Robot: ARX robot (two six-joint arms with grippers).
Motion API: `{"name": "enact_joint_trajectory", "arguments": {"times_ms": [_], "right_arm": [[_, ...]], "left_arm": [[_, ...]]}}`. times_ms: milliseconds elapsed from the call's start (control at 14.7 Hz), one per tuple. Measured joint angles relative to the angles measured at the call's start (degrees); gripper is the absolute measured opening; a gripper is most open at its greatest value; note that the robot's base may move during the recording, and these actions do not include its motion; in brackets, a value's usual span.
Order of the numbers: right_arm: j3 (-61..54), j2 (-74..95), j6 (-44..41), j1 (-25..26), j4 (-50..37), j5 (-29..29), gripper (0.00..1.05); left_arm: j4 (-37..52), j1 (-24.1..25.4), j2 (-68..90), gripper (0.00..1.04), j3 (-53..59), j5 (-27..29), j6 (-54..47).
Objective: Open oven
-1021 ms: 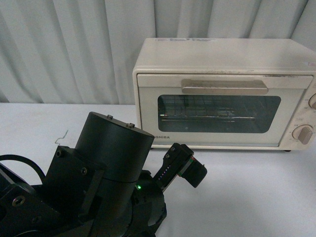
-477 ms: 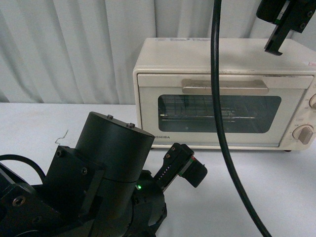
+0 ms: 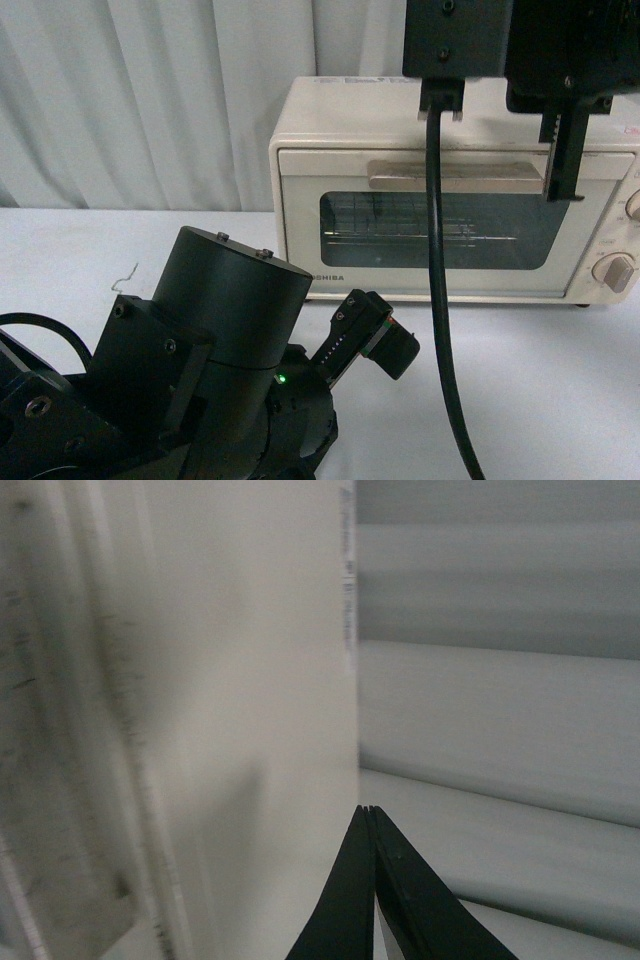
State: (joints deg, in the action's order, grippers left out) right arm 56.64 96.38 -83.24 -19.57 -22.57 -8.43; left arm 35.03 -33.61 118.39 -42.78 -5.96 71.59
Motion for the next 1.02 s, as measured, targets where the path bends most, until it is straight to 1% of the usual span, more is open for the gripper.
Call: {"name": "enact_joint_trajectory", "arguments": {"times_ms": [204, 477, 1021], "right_arm": [[-1.01, -0.61, 0.33, -1.18, 4.92, 1.88, 0.02], [-1.73, -1.25, 1.84, -2.16, 9.79, 2.71, 0.02], [-1.38, 0.83, 3.67, -0.98, 10.58, 4.61, 0.02]], "left_arm": [[0.0, 0.0, 0.0, 0.98, 0.0, 0.02, 0.0], [0.0, 0.0, 0.0, 0.98, 0.0, 0.0, 0.0], [0.0, 0.0, 0.0, 0.98, 0.0, 0.0, 0.0]]}}
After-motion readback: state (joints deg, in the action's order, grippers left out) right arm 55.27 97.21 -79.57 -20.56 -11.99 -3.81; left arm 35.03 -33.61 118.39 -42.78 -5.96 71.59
